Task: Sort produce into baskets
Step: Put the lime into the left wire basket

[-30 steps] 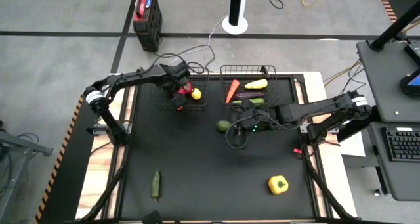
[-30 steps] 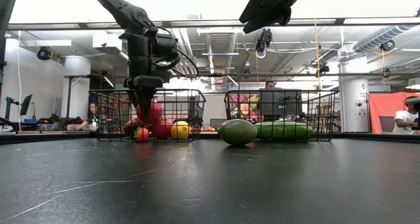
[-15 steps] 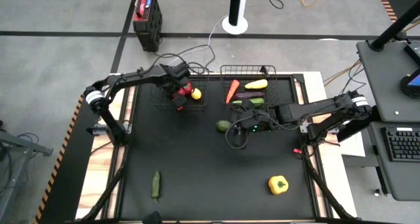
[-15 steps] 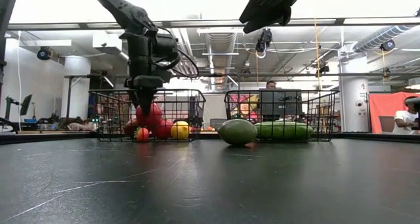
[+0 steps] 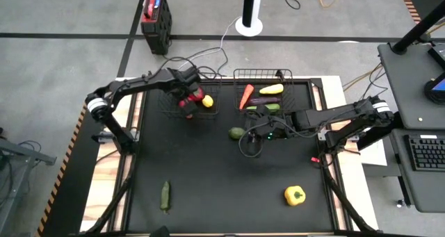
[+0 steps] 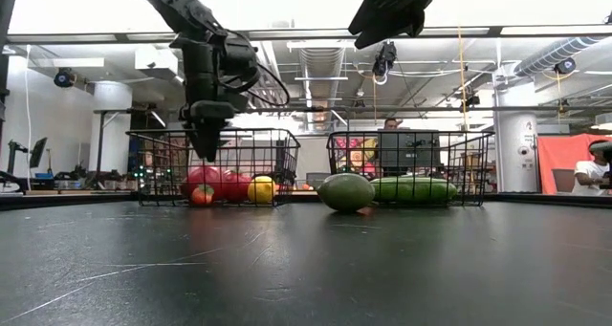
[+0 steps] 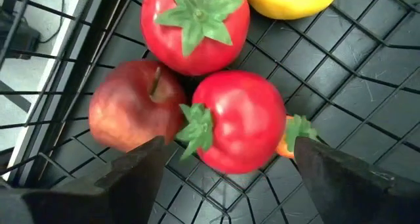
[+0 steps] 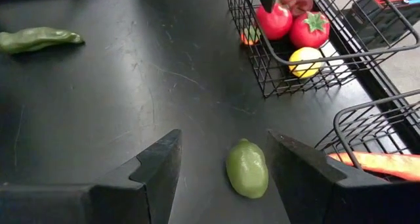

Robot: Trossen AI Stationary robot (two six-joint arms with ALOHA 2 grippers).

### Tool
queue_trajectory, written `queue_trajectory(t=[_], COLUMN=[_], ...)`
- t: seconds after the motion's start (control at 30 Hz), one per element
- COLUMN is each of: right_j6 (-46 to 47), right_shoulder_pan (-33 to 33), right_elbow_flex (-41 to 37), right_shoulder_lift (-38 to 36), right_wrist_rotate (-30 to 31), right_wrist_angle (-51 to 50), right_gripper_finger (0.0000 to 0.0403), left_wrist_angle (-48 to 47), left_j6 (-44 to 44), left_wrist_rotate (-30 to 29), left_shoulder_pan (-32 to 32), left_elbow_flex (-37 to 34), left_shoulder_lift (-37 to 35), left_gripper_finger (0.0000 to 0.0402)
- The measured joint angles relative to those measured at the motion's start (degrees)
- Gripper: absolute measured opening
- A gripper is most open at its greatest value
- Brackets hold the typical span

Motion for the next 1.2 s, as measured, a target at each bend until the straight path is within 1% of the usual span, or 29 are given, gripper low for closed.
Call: queue_trajectory(t=[0.2, 0.33, 0.47, 0.63, 0.77, 0.93, 1.0, 1.03, 1.1, 1.2], right_j6=[0.0, 1.8, 4.5, 8.8, 10.6, 12.0, 9.7, 7.7, 4.7, 1.7], right_shoulder_pan=[0.0, 0.0, 0.0, 0.0, 0.0, -0.3, -0.4, -0.4, -0.1, 0.0], right_elbow_flex=[0.0, -1.7, -5.3, -10.6, -13.6, -16.2, -17.0, -17.3, -17.5, -17.4], right_shoulder_lift=[0.0, 0.0, 0.0, 0.0, 0.0, 0.0, 0.0, 0.2, 0.9, 2.9], right_wrist_rotate=[0.0, 0.1, 0.0, -0.1, -0.1, 0.0, 0.1, 0.5, 3.8, 6.8], right_wrist_angle=[0.1, 1.3, 4.2, 6.9, 9.3, 13.9, 15.3, 16.1, 16.7, 17.4], right_gripper_finger=[0.0212, 0.0212, 0.0212, 0.0211, 0.0210, 0.0210, 0.0210, 0.0210, 0.0210, 0.0210], left_wrist_angle=[-0.4, -0.3, -0.2, 2.5, 7.6, 18.6, 24.0, 26.6, 31.5, 34.8], left_j6=[0.0, -1.0, -1.6, -1.1, 1.4, 3.7, 4.5, 4.6, 3.8, 0.3], left_wrist_rotate=[0.0, -0.2, -0.2, 0.0, 0.0, 0.1, -0.1, -0.6, -3.6, -11.8], left_shoulder_pan=[-0.1, -1.4, -4.6, -12.7, -21.1, -31.5, -35.0, -36.4, -39.1, -42.4], left_elbow_flex=[0.6, 0.8, 0.3, -2.0, -6.3, -14.6, -18.1, -19.8, -22.4, -24.4], left_shoulder_lift=[-1.7, -5.5, -10.8, -17.0, -21.0, -23.9, -24.5, -24.6, -24.8, -24.9], left_gripper_finger=[0.0318, 0.0318, 0.0318, 0.0318, 0.0307, 0.0280, 0.0265, 0.0257, 0.0241, 0.0221])
